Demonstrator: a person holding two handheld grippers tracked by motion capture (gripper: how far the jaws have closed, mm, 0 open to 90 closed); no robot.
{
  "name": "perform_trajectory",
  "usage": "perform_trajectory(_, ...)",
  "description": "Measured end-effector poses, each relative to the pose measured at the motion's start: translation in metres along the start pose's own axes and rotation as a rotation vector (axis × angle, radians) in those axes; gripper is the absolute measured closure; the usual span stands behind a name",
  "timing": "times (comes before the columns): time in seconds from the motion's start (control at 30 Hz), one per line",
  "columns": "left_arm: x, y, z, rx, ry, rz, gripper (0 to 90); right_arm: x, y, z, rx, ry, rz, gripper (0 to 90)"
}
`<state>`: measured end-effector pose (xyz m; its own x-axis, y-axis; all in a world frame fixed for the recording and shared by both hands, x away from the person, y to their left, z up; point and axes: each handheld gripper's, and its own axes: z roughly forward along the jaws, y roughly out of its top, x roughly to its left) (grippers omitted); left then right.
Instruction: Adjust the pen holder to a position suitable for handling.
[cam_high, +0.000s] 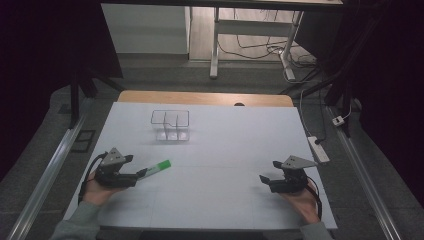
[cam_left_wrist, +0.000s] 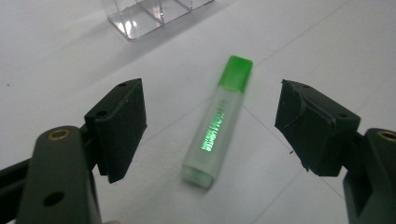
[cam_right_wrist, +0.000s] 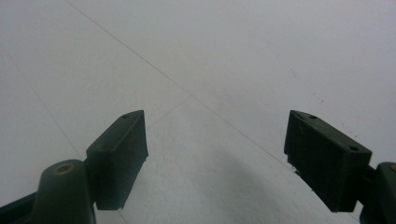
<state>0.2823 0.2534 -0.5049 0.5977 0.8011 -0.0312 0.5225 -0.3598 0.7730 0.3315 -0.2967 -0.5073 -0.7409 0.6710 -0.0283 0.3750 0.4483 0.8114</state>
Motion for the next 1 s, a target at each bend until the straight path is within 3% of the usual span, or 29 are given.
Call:
perform_trajectory(0.7,0.034,0.037,0.017,0.034,0.007,-0.066,27.8,0.002,-0.001,-0.002,0.001,-0.011,0.006,22.2)
perform_trajectory(1.0,0.051,0.055,0.024,0.054,0.025,-0.07,28.6,0.002,-0.001,-0.001,-0.002,-0.011,0.009,22.2)
